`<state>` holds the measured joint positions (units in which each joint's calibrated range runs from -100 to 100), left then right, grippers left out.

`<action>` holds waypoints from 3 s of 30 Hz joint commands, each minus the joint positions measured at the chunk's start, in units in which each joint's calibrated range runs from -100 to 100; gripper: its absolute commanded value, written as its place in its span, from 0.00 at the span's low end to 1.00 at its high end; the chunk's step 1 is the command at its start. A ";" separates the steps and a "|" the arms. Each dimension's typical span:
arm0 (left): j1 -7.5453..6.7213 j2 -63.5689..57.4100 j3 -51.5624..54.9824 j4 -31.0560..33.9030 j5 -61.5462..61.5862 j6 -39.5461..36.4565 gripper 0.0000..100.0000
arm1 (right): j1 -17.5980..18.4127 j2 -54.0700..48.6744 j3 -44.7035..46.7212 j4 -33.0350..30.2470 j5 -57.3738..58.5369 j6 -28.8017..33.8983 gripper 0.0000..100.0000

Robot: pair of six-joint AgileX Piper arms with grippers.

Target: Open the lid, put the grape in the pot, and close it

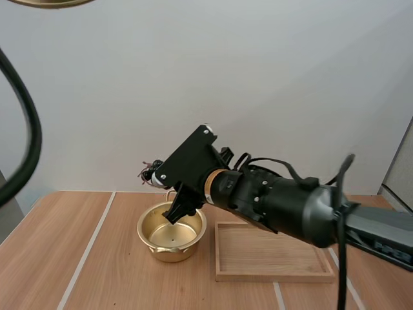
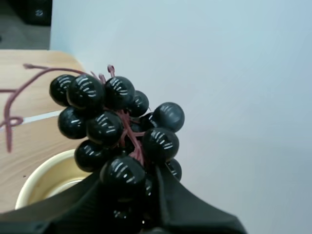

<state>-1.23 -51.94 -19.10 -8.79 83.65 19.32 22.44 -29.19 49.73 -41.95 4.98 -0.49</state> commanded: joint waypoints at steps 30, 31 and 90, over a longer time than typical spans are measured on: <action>-0.13 0.64 -0.42 1.37 9.00 -0.92 0.00 | 0.50 -5.89 -5.93 6.42 36.79 -1.07 0.62; -0.13 1.03 -0.42 1.37 9.98 -0.92 0.00 | 0.50 -7.57 -5.33 6.93 38.43 -0.93 0.46; -0.13 52.36 49.28 -17.03 -8.21 17.31 0.66 | -10.34 -52.67 -2.03 25.86 90.00 -14.13 0.00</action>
<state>-1.23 0.53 29.93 -26.25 71.47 36.39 12.25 -81.35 47.64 -16.03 96.01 -14.28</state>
